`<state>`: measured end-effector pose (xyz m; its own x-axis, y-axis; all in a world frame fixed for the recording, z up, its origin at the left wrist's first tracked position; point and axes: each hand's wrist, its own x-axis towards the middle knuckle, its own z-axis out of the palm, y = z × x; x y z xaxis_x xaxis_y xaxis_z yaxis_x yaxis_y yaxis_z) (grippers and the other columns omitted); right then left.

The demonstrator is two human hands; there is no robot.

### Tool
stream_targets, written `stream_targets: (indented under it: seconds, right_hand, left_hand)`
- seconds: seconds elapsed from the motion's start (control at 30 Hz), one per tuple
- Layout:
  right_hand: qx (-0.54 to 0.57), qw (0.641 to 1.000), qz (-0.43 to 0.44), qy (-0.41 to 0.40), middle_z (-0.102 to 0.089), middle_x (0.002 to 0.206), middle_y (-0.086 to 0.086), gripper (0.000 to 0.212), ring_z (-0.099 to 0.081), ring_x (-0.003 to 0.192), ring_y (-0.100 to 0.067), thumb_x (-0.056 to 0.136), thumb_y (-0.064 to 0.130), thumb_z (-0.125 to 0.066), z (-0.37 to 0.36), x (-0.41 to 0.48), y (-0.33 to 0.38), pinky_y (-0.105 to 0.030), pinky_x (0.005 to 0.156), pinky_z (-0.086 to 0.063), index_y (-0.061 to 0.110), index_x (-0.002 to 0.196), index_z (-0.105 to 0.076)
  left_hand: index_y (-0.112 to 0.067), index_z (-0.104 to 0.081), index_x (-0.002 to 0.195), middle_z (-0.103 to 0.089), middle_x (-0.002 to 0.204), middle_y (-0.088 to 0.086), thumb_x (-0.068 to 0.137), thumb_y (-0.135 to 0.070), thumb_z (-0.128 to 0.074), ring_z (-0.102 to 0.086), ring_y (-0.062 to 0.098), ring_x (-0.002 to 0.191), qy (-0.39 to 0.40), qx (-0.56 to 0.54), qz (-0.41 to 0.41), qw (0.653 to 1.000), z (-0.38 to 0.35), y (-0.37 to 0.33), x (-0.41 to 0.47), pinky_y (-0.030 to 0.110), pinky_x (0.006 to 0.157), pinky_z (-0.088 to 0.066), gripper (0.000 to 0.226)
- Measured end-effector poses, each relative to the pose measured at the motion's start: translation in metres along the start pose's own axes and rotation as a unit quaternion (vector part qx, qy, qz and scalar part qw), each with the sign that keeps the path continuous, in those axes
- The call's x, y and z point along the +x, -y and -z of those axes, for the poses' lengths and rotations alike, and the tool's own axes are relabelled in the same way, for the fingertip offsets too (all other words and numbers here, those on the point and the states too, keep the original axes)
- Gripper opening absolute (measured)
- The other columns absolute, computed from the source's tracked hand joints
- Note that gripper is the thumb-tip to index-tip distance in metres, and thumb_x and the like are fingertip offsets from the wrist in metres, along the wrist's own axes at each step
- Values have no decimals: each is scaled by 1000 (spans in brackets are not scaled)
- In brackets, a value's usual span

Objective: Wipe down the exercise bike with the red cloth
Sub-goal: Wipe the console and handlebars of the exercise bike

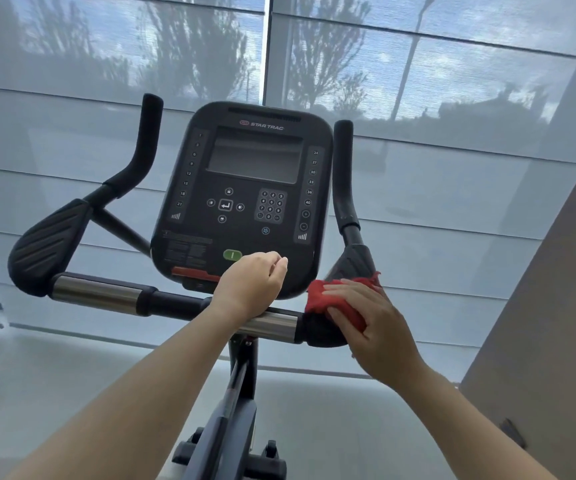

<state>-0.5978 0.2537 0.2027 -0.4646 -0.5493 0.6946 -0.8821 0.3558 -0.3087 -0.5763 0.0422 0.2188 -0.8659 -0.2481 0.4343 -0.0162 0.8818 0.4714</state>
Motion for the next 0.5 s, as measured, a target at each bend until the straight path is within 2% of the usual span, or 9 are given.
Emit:
stream_targets:
  seconds: [0.07,0.13,0.23,0.3,0.4,0.5]
  right_hand:
    - [55,998,-38,-17,-68,105,16,19,-56,106,1,90,24,-53,6,7,-1,-16,95,-39,24,100,-68]
    - [96,988,-98,-77,-69,99,15,17,-59,97,1,91,19,-54,15,24,-7,-12,86,-43,25,99,-68]
    - [102,965,-166,-173,-69,96,12,17,-61,94,-2,93,20,-53,26,54,-23,-19,86,-48,25,98,-68]
    - [129,956,-208,-163,-69,99,14,19,-60,97,-1,94,20,-51,20,64,-30,-27,91,-48,30,98,-67]
    - [135,958,-229,-107,-64,116,15,26,-55,111,-3,93,15,-50,4,51,-31,-30,99,-43,32,107,-64]
    - [158,951,-213,-157,-58,125,19,29,-48,119,4,92,20,-51,-6,18,-27,-19,102,-38,35,112,-62]
  left_hand:
    - [-19,-63,95,-64,95,-3,97,-33,-34,-57,18,89,-3,-1,-5,1000,1,1,2,36,76,-47,33]
    - [-23,-64,96,-62,94,-6,96,-33,-36,-56,16,86,-16,-7,-13,1000,2,-2,6,34,73,-47,29]
    - [-23,-64,96,-61,90,-7,96,-34,-37,-56,14,83,-37,-28,-19,999,3,-10,17,30,67,-42,28]
    - [-22,-63,96,-60,87,-5,96,-34,-37,-56,16,84,-29,-39,-3,999,-3,-14,22,30,67,-40,28]
    - [-19,-62,101,-62,95,-1,97,-38,-36,-57,20,93,36,6,-8,999,-17,-17,23,35,78,-46,32]
    - [-18,-63,106,-64,100,1,97,-40,-38,-57,20,96,59,-7,-21,998,-21,-14,27,39,85,-47,34]
